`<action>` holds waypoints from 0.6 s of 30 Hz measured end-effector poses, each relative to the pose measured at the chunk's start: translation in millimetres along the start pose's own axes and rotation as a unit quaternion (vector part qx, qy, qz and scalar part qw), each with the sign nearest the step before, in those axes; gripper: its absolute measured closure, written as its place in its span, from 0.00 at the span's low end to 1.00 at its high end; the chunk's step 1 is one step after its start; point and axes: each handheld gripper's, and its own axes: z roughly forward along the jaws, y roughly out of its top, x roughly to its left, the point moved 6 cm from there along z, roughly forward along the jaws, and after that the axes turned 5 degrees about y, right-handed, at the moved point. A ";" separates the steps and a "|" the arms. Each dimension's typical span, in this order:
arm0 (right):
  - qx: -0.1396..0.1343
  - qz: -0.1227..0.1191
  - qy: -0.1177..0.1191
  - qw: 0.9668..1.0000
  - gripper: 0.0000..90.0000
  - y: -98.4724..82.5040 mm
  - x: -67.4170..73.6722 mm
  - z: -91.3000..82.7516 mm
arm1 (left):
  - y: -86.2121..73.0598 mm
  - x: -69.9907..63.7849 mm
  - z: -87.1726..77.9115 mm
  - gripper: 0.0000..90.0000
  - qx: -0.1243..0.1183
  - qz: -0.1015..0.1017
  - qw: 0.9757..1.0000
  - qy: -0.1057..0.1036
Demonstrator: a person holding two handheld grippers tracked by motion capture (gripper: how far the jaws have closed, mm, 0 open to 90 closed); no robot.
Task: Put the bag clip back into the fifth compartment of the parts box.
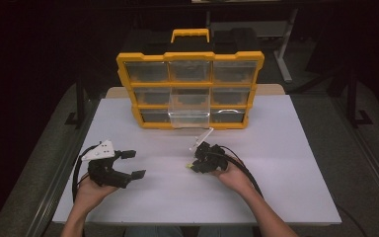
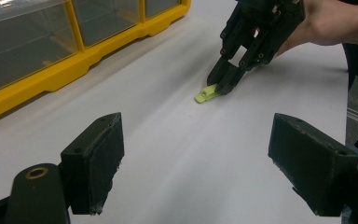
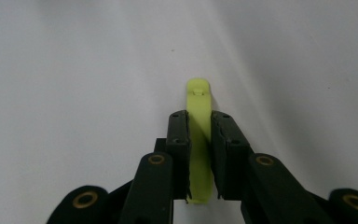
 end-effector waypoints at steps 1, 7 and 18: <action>-0.001 0.002 0.003 1.000 0.85 -0.3 -0.4 -0.4 | -0.2 0.1 0.0 0.20 0.002 0.002 1.000 0.000; -0.004 0.032 0.018 0.999 0.86 -1.9 1.2 -9.0 | -0.2 -0.5 0.5 0.20 0.003 0.000 1.000 -0.002; -0.043 -0.010 0.056 0.997 0.86 5.1 3.0 -24.0 | -0.5 -0.9 0.7 0.20 0.003 -0.001 1.000 -0.003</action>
